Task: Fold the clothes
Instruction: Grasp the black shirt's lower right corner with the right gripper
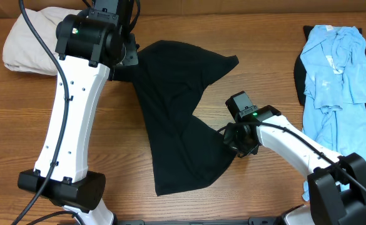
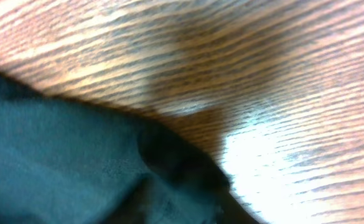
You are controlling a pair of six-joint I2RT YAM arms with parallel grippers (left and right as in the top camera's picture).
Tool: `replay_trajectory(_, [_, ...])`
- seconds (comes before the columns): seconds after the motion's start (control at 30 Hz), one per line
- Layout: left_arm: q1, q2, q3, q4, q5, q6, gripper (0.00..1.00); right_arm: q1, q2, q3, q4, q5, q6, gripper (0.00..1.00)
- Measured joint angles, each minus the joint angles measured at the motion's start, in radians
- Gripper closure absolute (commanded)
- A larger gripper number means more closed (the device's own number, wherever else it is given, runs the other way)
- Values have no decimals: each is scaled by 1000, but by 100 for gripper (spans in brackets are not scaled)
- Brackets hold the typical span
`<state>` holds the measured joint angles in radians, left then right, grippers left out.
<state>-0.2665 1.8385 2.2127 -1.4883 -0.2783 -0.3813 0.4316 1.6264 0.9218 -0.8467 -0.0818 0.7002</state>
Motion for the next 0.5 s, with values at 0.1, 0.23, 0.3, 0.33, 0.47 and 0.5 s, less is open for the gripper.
replay_trajectory(0.1, [0, 0, 0, 0, 0, 11, 96, 0, 0, 0, 0, 10, -1, 96])
replay_trajectory(0.23, [0, 0, 0, -1, -9, 22, 96, -6, 0, 0, -1, 15, 2, 96])
replay_trajectory(0.3, [0, 0, 0, -1, -11, 23, 96, -28, 0, 0, 0, 14, -1, 96])
replay_trajectory(0.33, [0, 0, 0, -1, -12, 23, 96, -45, 0, 0, 0, 11, -6, 96])
replay_trajectory(0.47, [0, 0, 0, 0, -11, 23, 96, -165, 0, 21, -2, -17, -63, 96])
replay_trajectory(0.5, [0, 0, -1, -1, -11, 23, 96, -195, 0, 33, -2, -25, -79, 96])
